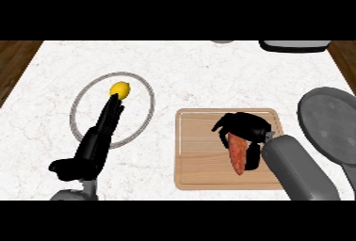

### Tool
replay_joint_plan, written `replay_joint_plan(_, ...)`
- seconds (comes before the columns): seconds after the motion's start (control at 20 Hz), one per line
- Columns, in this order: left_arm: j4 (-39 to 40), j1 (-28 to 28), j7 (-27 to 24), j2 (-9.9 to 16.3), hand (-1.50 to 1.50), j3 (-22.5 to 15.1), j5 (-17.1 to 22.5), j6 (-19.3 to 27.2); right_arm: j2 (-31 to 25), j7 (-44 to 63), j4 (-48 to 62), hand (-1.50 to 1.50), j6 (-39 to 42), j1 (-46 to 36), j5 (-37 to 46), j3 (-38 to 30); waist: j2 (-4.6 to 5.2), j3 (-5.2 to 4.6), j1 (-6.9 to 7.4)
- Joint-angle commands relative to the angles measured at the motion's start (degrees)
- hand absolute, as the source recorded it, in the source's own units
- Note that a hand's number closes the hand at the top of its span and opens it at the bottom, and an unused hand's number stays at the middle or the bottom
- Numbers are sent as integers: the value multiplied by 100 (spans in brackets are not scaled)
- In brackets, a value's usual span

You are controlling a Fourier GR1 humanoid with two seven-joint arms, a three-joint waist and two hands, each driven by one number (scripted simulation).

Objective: Pick the sweet potato from the cutting board and place it in the pan

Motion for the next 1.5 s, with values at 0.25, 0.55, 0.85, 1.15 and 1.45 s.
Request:
replay_joint_plan(0.25,235,-198,5,-46,0,172,-36,-17,471,1005,112,150,-746,6,35,-755,93,49,-86)
replay_joint_plan(0.55,32,152,-24,42,0,196,-23,-1,631,4150,254,150,-1856,-176,-290,-2577,6,26,-336)
replay_joint_plan(0.85,86,54,40,-118,0,87,-127,135,987,6609,-623,150,-3254,-688,1005,-2392,-17,21,-238)
replay_joint_plan(1.15,108,56,44,-83,0,121,-44,10,1451,8275,-1877,150,-3692,-764,2012,-2025,36,41,-151)
replay_joint_plan(1.45,-105,363,-164,-93,0,5,-126,-37,1356,8924,-2909,150,-3795,-312,2207,-2270,68,49,-82)
